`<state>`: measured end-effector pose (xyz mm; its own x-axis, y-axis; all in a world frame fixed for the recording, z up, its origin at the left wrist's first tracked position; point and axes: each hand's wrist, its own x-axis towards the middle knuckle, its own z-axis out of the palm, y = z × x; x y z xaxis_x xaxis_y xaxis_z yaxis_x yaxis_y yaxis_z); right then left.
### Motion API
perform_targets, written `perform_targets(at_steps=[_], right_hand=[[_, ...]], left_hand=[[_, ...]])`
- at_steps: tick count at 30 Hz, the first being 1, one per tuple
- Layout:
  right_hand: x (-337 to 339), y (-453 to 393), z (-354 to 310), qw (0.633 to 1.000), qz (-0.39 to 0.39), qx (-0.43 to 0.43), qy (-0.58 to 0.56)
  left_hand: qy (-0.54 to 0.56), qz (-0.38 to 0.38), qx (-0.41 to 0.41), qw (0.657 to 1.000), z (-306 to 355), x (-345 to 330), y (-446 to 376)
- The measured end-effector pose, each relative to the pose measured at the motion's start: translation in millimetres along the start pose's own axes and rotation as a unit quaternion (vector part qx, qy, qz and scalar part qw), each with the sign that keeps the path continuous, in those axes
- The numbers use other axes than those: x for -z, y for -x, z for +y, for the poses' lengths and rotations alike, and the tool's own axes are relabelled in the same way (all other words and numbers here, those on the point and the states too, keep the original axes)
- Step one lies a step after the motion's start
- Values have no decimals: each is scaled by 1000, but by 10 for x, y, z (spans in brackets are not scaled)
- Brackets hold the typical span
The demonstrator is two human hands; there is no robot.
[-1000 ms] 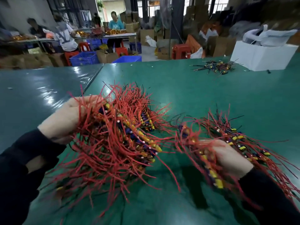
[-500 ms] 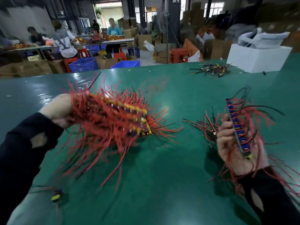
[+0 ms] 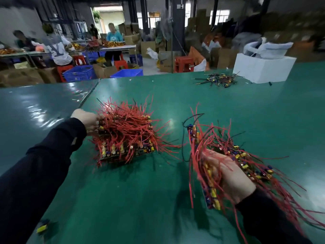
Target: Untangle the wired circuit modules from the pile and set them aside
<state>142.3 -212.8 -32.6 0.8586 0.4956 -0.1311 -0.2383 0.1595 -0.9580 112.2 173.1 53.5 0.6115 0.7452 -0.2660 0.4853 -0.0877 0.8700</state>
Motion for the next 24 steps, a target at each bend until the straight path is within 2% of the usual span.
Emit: perform_targets(at_steps=[1, 4, 5, 6, 7, 8, 9, 10, 11, 13, 14, 15, 19, 22, 24], right_hand=[[-1, 10, 17, 1000, -2, 20, -2], [-145, 80, -89, 990, -100, 75, 60], [-180, 85, -84, 983, -122, 100, 91], [-212, 96, -94, 980, -133, 107, 104], [-195, 82, -69, 974, -152, 120, 117], [-203, 93, -79, 969, -172, 120, 130], [-203, 91, -74, 961, -197, 128, 147], [-229, 109, -78, 954, -217, 128, 164], [-234, 101, -59, 947, -230, 130, 181], [-255, 99, -76, 940, -246, 119, 205], [-268, 103, -114, 936, -253, 111, 219], [-266, 98, -151, 929, -262, 109, 236], [-257, 82, -430, 887, -292, 93, 345], [-287, 5, -600, 816, -305, 111, 478], [-341, -47, -638, 754, -299, 134, 569]], left_hand=[[20, 1, 8, 1000, -8, 12, 3], [62, 22, 9, 998, -14, 58, 171], [60, 74, -21, 995, -28, 63, 219], [43, 161, -75, 983, -55, 92, 266], [30, 244, -150, 958, -70, 106, 357], [36, 288, -239, 927, -61, 83, 534], [56, 264, -314, 910, -51, 31, 739], [77, 172, -360, 914, -69, -52, 971], [90, 49, -361, 927, -114, -159, 1213], [88, -204, -274, 936, -231, -372, 1618], [84, -278, -233, 928, -313, -443, 1726], [101, -318, -207, 920, -391, -495, 1799], [192, -339, -194, 900, -622, -604, 1852], [188, -325, -220, 900, -724, -764, 1840], [220, -267, -222, 912, -776, -871, 1828]])
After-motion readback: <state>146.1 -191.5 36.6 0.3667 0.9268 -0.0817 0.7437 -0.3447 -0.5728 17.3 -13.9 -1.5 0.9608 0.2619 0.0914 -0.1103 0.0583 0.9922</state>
